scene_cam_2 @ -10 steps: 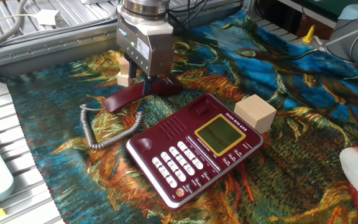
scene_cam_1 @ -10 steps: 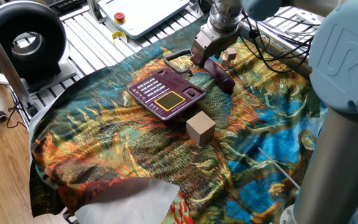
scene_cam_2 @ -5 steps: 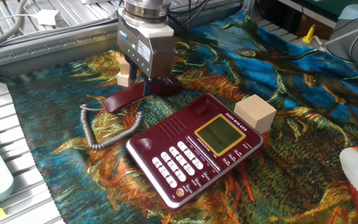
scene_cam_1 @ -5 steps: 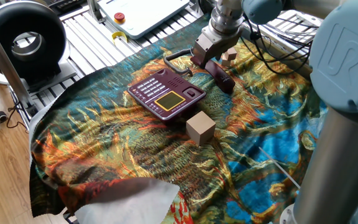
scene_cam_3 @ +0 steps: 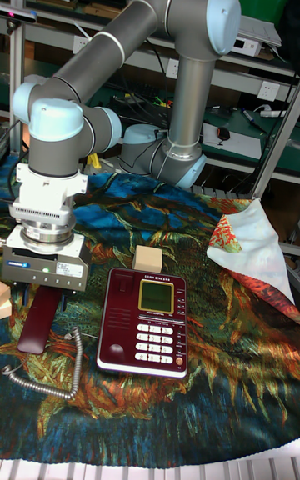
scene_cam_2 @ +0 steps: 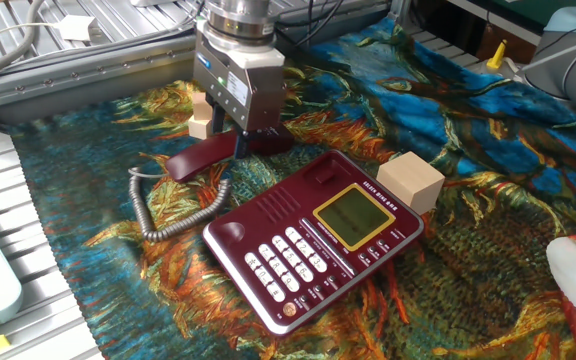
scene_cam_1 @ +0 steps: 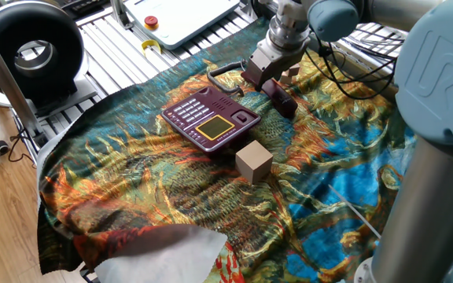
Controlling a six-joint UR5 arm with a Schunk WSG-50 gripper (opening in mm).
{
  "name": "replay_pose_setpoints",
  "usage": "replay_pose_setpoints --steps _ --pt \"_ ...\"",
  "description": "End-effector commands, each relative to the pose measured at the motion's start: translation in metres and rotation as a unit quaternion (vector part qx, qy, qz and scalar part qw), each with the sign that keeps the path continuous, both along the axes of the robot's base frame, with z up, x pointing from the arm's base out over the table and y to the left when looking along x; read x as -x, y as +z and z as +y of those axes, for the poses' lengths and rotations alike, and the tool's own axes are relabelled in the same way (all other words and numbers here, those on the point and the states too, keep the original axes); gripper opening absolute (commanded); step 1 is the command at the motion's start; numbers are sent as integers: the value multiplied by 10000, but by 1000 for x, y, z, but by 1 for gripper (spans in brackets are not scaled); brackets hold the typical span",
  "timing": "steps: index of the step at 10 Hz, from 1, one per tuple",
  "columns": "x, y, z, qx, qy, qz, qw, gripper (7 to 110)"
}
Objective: Place the handset of the telephone on the corresponding phone cradle
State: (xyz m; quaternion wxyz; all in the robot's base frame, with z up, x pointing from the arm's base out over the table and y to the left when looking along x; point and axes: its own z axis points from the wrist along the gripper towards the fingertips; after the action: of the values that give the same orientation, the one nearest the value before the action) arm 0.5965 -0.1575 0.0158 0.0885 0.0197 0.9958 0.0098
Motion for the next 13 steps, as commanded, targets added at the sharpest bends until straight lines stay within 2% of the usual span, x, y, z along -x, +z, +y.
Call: replay_pose_setpoints --steps 1,13 --pt "1 -1 1 -61 -36 -62 10000 66" --pt "0 -12 -1 -66 -59 -146 9999 66"
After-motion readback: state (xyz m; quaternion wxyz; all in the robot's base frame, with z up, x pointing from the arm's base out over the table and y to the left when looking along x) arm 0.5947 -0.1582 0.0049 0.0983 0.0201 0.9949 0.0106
